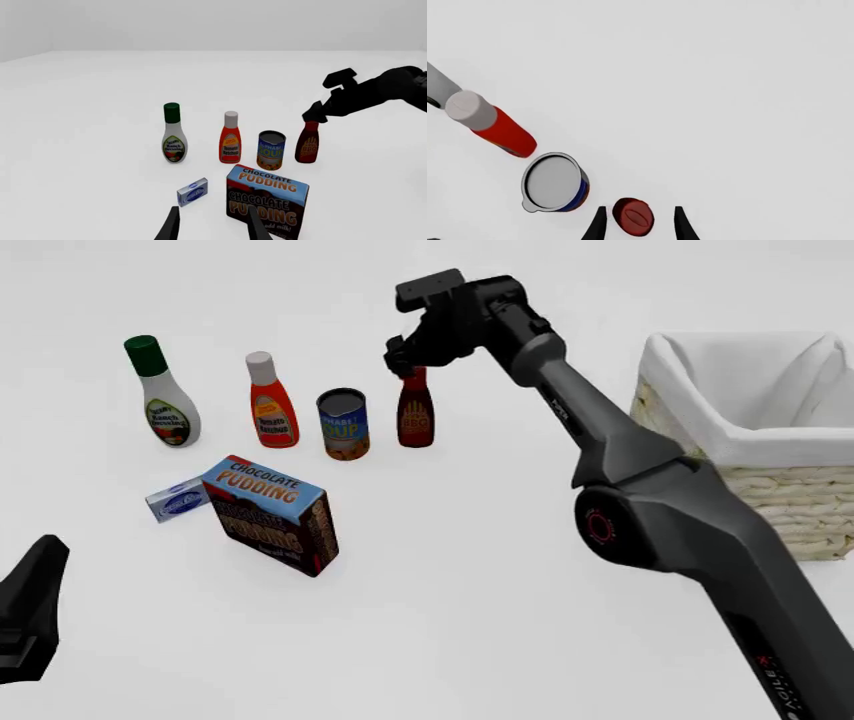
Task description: Pick the bbq sauce and place it in the basket.
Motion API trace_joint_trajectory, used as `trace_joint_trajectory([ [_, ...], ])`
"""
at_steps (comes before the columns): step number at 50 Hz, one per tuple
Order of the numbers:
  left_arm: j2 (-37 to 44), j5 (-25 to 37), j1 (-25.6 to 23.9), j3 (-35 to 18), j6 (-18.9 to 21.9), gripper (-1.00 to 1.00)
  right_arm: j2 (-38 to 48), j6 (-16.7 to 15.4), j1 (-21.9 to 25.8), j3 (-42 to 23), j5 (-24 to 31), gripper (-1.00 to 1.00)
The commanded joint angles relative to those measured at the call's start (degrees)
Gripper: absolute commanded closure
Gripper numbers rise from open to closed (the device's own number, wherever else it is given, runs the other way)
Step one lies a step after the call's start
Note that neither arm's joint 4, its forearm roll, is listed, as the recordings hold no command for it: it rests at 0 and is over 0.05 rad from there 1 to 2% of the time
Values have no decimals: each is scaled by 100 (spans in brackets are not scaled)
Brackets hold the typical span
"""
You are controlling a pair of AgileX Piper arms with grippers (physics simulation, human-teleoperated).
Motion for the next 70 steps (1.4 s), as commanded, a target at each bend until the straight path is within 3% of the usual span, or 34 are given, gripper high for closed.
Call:
trace_joint_trajectory([
  [1,0,0,0,0,0,-100,159,-17,11,-5,-45,-100],
  [36,0,0,0,0,0,-100,516,-17,-8,9,-129,-100],
  [37,0,0,0,0,0,-100,508,-38,-36,-6,-161,100],
  [70,0,0,0,0,0,-100,37,-110,-26,-5,-6,100],
])
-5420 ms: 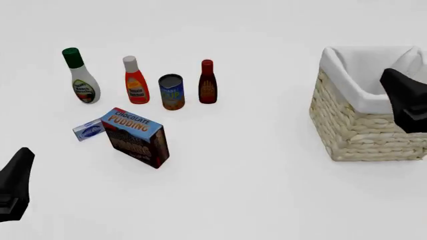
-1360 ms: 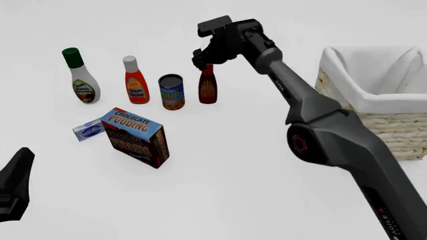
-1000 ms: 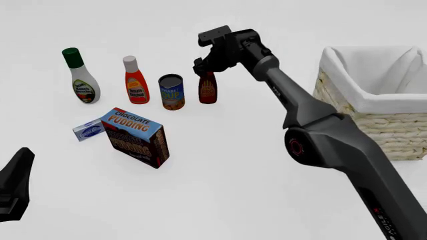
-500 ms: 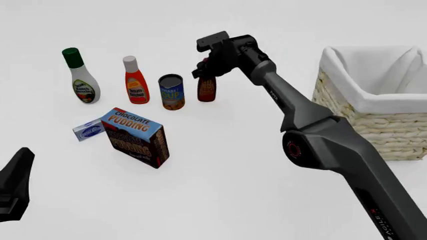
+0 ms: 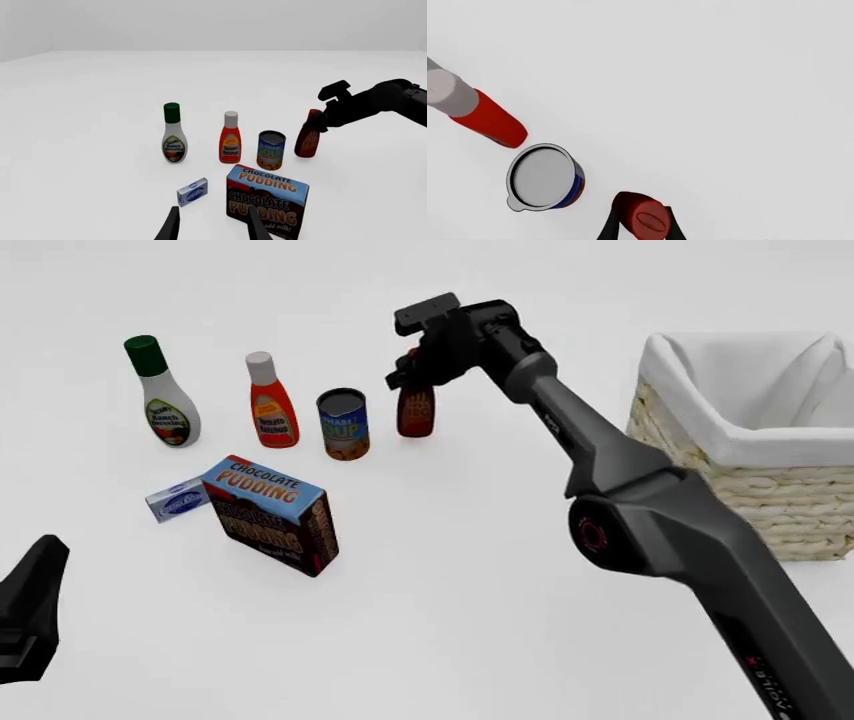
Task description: Pick the bbq sauce and place it in the basket.
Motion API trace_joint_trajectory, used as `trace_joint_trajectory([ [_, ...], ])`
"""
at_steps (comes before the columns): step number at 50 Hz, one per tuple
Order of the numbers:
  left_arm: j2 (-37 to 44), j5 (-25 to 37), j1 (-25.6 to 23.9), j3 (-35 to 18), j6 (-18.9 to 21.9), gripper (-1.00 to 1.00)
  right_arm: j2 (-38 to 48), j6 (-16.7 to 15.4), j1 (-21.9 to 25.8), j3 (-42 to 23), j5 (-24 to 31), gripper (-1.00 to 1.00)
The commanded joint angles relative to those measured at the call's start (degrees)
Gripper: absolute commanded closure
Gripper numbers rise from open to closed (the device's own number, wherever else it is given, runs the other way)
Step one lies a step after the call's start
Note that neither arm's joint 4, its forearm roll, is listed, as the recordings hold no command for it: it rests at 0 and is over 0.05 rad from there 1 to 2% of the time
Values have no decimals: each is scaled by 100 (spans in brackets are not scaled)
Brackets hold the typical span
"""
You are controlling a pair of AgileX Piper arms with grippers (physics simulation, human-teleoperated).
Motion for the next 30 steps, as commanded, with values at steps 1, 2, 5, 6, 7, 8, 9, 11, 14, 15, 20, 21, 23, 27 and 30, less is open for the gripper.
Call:
trace_joint_trajectory([
  [1,0,0,0,0,0,-100,-320,44,-16,-25,105,100],
  [2,0,0,0,0,0,-100,-350,32,-22,-24,117,100],
  [5,0,0,0,0,0,-100,-426,18,-39,-24,146,100],
  [6,0,0,0,0,0,-100,-449,5,-45,-24,156,100],
  [7,0,0,0,0,0,-100,-482,-12,-60,-24,166,100],
  [8,0,0,0,0,0,-100,-518,-17,-69,-24,179,100],
  [9,0,0,0,0,0,-100,-569,-25,-82,-24,204,100],
  [11,0,0,0,0,0,-100,-626,-45,-87,-22,221,100],
  [14,0,0,0,0,0,-100,-773,-73,-92,-25,288,100],
  [15,0,0,0,0,0,-100,-775,-73,-92,-21,286,100],
  [20,0,0,0,0,0,-100,-1011,-110,-81,-6,388,100],
  [21,0,0,0,0,0,-100,-1061,-115,-83,-2,405,100],
  [23,0,0,0,0,0,-100,-1097,-121,-78,3,418,100],
  [27,0,0,0,0,0,-100,-1271,-139,-77,10,485,100],
  [30,0,0,0,0,0,-100,-1420,-174,-105,62,513,100],
])
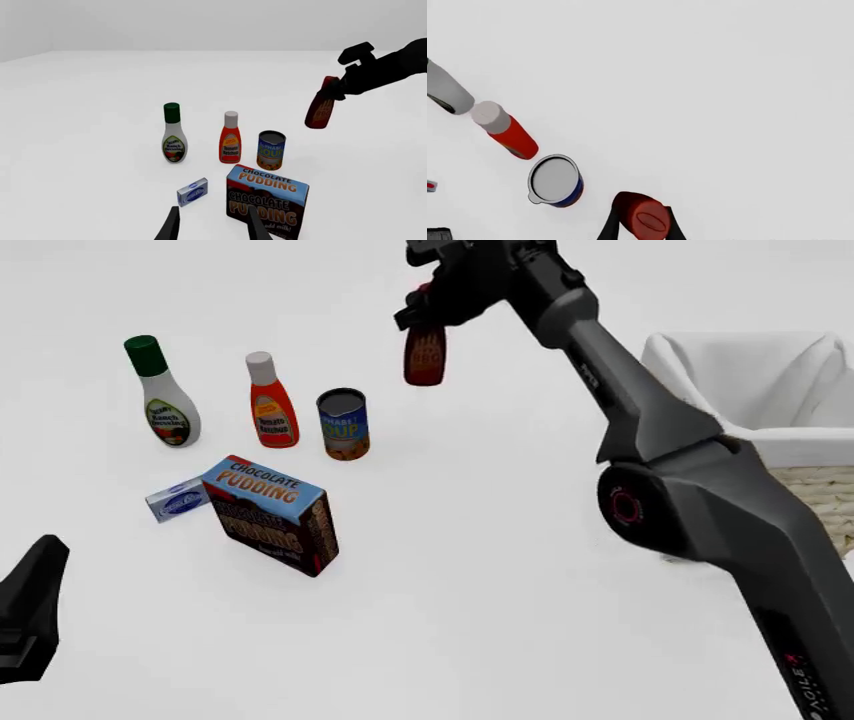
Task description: Pick the bbq sauce and place it in the basket.
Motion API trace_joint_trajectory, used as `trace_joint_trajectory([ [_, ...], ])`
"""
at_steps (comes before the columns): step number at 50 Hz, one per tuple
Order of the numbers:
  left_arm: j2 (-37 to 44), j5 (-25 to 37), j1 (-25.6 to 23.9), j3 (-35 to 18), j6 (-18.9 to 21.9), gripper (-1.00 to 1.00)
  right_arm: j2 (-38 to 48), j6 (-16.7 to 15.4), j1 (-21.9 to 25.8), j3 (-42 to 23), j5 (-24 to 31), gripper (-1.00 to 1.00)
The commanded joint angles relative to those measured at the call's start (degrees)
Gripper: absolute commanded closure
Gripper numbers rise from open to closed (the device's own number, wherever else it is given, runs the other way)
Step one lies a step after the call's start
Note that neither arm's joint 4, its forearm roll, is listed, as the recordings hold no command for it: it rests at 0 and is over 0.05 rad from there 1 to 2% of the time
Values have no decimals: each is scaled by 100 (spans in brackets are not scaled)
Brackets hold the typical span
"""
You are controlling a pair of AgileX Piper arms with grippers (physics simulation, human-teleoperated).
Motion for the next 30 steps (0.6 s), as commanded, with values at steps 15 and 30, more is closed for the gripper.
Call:
trace_joint_trajectory([
  [15,0,0,0,0,0,-100,-2390,-100,-131,2887,-1073,100],
  [30,0,0,0,0,0,-100,-3392,-139,-250,3826,-1354,100],
])
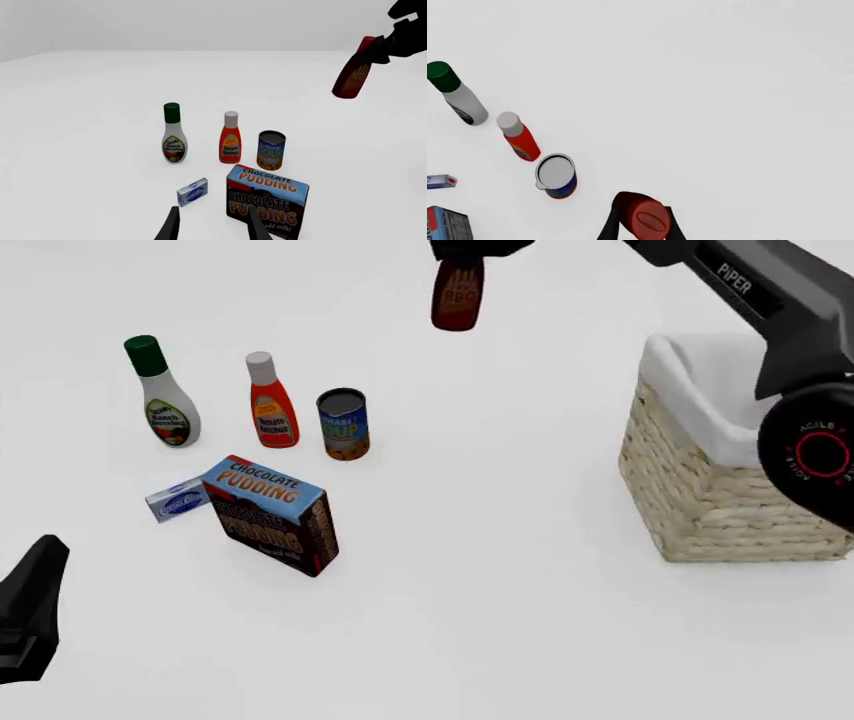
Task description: Pick the bbq sauce and place it in the basket.
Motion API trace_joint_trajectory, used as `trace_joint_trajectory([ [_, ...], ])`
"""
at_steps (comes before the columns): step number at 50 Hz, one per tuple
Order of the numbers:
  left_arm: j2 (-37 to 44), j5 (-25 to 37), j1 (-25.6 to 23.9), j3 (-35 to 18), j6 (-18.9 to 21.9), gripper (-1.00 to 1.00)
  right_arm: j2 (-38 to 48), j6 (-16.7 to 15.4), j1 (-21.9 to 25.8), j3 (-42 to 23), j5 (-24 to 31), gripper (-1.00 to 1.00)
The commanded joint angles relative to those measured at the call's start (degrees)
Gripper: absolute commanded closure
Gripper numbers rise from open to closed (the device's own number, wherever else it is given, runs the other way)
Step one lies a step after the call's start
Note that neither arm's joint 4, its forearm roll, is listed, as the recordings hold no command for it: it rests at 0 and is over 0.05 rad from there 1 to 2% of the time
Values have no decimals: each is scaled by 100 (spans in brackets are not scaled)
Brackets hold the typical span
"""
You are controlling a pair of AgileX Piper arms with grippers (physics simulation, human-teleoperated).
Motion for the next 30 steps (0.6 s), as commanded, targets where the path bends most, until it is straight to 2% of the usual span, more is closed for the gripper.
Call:
trace_joint_trajectory([
  [1,0,0,0,0,0,-100,-816,65,-80,753,-260,100],
  [15,0,0,0,0,0,-100,-1319,-31,-316,1137,-317,100],
  [30,0,0,0,0,0,-100,-2188,-90,-704,1949,-457,100],
])
